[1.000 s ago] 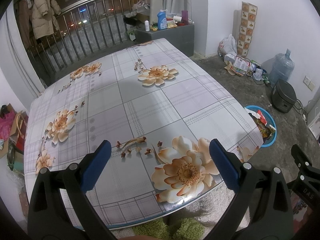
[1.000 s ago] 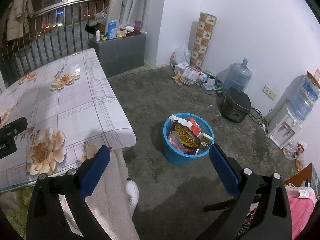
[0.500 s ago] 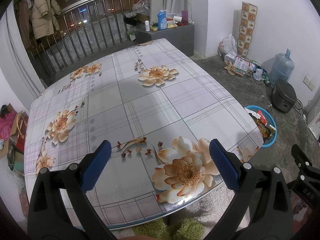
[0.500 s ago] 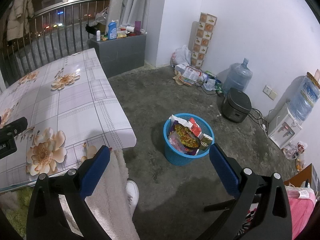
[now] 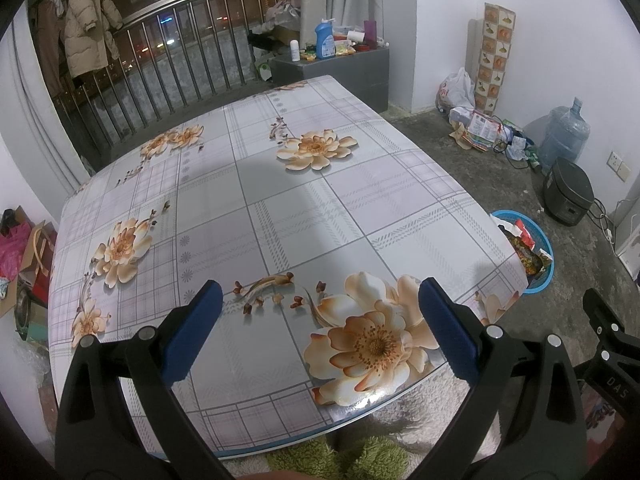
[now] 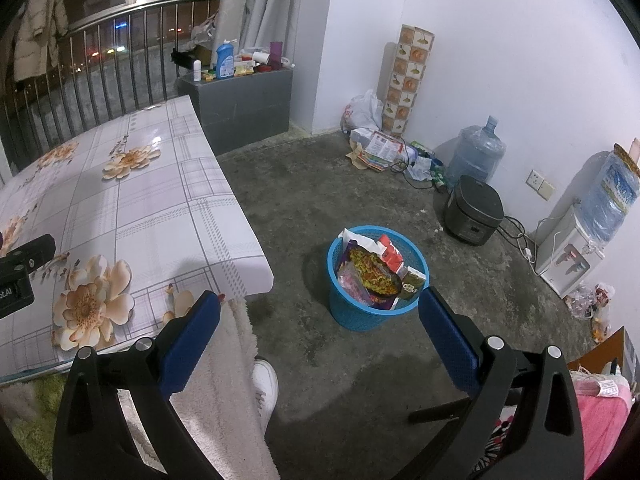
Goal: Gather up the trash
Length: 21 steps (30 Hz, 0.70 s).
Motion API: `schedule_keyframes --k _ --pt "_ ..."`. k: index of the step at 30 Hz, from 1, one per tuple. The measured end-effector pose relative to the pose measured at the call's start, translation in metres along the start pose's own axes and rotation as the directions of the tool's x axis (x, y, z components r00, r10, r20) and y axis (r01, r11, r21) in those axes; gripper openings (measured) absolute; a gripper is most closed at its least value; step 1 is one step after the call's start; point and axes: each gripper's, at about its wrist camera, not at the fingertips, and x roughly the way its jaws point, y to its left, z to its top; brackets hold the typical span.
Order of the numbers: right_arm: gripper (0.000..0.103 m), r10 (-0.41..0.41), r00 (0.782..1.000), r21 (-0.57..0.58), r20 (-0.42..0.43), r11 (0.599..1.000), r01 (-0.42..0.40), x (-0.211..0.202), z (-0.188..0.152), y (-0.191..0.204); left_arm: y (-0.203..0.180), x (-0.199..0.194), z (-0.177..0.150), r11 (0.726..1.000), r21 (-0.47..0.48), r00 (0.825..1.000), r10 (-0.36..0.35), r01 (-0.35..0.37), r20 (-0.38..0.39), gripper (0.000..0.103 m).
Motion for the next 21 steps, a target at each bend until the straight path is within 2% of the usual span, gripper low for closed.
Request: schedule_keyframes --k 21 --pt "0.097 -0.001 1.0 0.001 0.0 1.0 0.001 0.0003 0.0 0.0016 0.0028 0.0007 -0.0015 1.0 -0.001 1.0 0.0 0.0 -0.005 0.094"
